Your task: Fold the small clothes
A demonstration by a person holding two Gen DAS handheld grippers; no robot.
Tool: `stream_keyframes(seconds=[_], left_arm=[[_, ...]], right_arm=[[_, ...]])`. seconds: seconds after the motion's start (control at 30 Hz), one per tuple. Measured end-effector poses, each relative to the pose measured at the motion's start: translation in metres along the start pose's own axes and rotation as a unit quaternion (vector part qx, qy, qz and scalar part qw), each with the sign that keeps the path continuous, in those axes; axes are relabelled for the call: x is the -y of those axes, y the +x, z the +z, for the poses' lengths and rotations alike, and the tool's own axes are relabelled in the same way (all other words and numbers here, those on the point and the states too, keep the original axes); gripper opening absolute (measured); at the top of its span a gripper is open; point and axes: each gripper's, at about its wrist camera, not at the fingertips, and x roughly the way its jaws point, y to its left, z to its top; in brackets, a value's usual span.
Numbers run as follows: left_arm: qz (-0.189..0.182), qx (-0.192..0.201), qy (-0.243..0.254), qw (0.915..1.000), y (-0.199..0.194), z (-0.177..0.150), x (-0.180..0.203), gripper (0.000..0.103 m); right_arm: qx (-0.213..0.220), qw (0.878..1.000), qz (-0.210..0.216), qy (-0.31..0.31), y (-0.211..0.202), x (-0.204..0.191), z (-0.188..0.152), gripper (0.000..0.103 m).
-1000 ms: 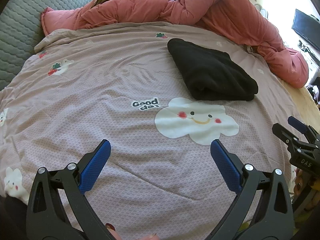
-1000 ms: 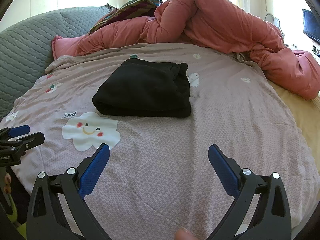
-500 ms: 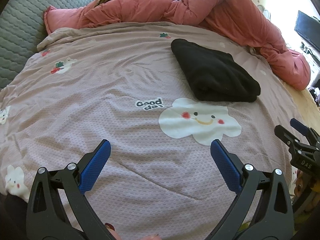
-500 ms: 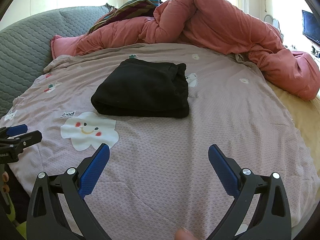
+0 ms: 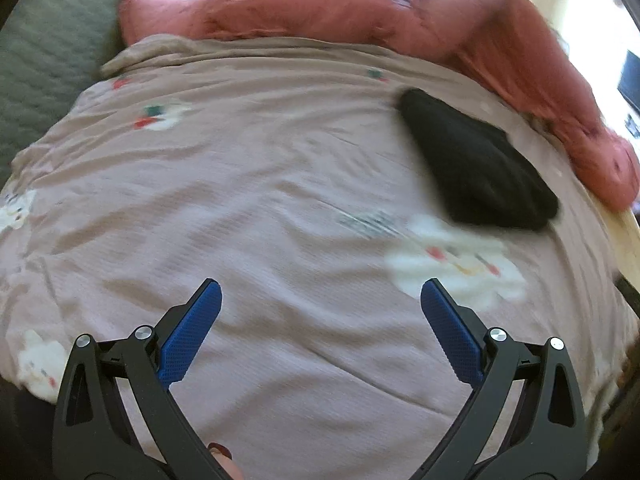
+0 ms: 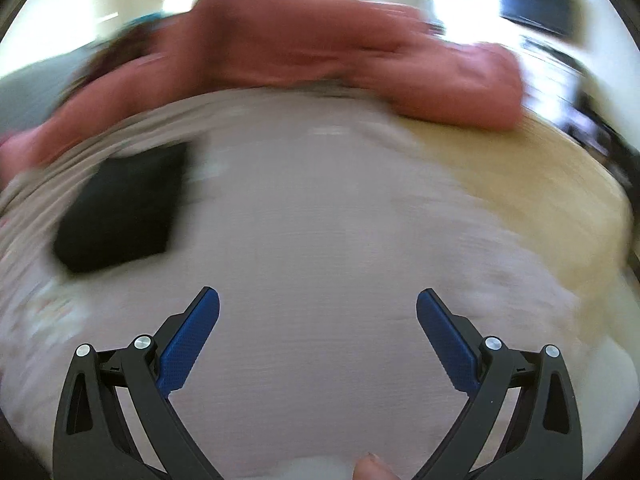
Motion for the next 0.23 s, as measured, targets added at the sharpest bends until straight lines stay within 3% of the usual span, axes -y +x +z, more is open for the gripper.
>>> stream_keyframes(seconds=[0.03,0.13,0.17,0.23], left_arm=[[0.01,0.0,-0.016,0.9998,0.005,0.008,-0.016,0.093],[0.069,-0.016,-0.054,0.9961,0.029,0.036,-0.078,0.093],[0.093,-0.017,-0.064,0.9935,0.035,0.045,-0.098,0.093],[0.141,-0.025,-0.096,0.9851,0.048,0.064,-0.152,0.093]], right_arm=[[0.002,0.999,-0.035,0.031,0.004,0.028,0.002,0.098],[-0.004,0.981,-0.165,0.103,0.01,0.121,0.0,0.098],[-0.006,0.967,-0.223,0.125,0.007,0.159,-0.006,0.098],[-0.029,0.941,-0.296,0.16,0.002,0.212,-0.021,0.098]])
